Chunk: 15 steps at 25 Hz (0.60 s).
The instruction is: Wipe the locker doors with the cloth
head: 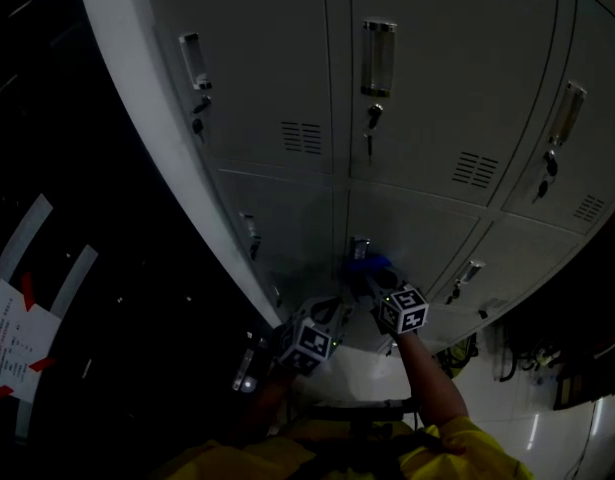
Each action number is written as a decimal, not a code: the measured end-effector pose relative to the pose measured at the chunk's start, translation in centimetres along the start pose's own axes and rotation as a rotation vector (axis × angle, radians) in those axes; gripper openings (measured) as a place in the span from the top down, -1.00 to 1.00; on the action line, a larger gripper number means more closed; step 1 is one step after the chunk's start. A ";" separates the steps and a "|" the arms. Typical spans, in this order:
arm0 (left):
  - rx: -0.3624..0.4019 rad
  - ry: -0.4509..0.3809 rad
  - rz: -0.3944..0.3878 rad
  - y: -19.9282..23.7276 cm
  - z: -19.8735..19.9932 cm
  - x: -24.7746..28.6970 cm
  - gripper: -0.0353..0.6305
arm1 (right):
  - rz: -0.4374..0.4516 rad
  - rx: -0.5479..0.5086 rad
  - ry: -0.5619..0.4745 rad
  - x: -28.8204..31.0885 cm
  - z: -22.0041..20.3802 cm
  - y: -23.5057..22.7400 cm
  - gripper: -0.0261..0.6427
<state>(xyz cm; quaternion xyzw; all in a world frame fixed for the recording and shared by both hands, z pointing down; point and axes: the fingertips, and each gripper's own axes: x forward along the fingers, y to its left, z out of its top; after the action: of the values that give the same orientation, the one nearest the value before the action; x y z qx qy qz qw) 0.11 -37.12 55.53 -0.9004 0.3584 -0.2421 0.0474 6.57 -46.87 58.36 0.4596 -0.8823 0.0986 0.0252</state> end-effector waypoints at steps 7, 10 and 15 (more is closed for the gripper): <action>0.036 -0.020 -0.063 -1.5 1.3 2.4 0.89 | -0.239 0.048 -0.009 -9.9 -2.3 -8.1 0.72; 0.049 -0.031 -0.094 -2.4 2.1 3.6 0.89 | -0.347 0.104 0.066 -14.1 -7.0 -12.5 0.72; 0.063 -0.038 -0.100 -2.4 3.1 4.1 0.89 | -0.302 0.110 0.089 -12.0 -8.5 -12.3 0.72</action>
<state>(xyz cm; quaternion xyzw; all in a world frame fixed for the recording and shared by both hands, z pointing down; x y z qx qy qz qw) 5.62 -38.31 55.08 -0.9198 0.3040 -0.2381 0.0703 23.13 -42.33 66.91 0.5829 -0.7945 0.1619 0.0536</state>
